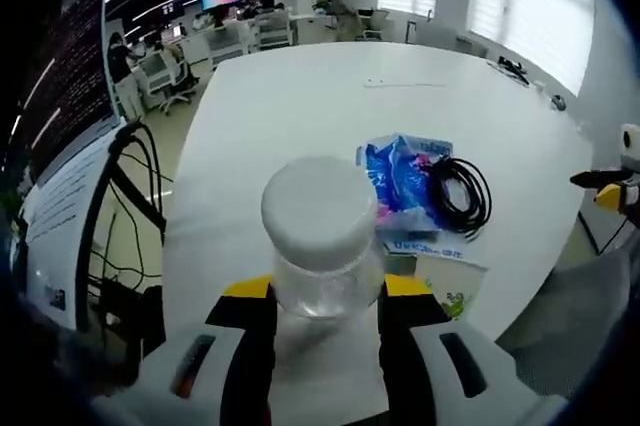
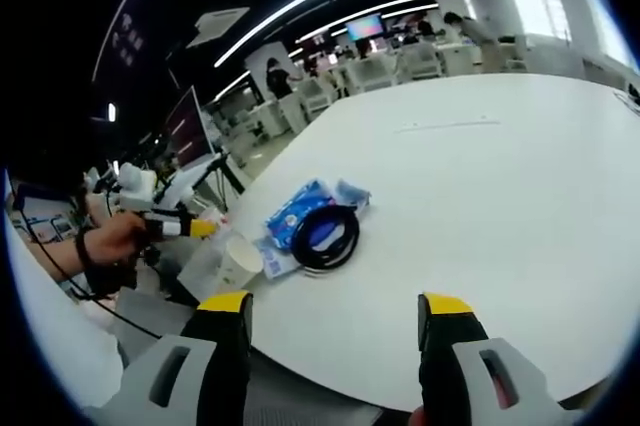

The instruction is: Arrange the tabletop items into an orderly group along one side of the table until the central work area is clear of visible clutter.

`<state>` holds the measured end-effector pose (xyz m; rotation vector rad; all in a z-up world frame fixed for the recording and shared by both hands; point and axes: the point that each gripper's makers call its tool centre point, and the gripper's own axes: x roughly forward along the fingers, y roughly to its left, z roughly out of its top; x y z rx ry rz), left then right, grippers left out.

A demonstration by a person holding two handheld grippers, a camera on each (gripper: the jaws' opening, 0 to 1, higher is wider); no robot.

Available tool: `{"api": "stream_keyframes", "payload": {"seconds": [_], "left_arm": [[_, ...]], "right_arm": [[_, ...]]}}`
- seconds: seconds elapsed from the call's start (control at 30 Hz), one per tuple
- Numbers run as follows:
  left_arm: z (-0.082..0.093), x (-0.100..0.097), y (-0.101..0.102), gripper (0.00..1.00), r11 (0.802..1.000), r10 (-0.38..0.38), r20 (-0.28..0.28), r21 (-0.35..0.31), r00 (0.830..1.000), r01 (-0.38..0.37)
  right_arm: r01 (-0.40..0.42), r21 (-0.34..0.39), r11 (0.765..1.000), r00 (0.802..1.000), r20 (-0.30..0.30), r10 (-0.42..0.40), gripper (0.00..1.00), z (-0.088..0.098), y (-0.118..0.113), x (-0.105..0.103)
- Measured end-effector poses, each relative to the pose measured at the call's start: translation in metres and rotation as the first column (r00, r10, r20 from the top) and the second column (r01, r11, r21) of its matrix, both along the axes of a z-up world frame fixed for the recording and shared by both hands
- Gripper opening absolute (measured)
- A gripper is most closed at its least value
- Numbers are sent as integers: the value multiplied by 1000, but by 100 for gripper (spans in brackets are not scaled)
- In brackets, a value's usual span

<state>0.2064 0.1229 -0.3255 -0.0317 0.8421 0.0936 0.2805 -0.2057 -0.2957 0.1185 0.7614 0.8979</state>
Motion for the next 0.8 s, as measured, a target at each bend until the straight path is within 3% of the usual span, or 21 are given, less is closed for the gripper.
{"api": "stream_keyframes", "payload": {"seconds": [0.23, 0.5, 0.63, 0.8], "left_arm": [[-4, 6, 2, 39, 998, 49, 23, -46, 999, -48], [-9, 7, -1, 39, 996, 57, 67, -66, 996, -53], [-7, 12, -3, 42, 996, 55, 141, -78, 988, -44], [-6, 15, -5, 46, 997, 27, 170, -72, 985, -15]], "right_arm": [[-7, 5, 1000, 1000, -3, 7, 69, -1, 3, -4], [5, 6, 1000, 1000, -7, -5, 68, -2, -4, -4], [7, 3, 1000, 1000, -12, -7, 68, -4, -6, -5], [8, 6, 1000, 1000, -13, -8, 69, -3, -5, -5]]}}
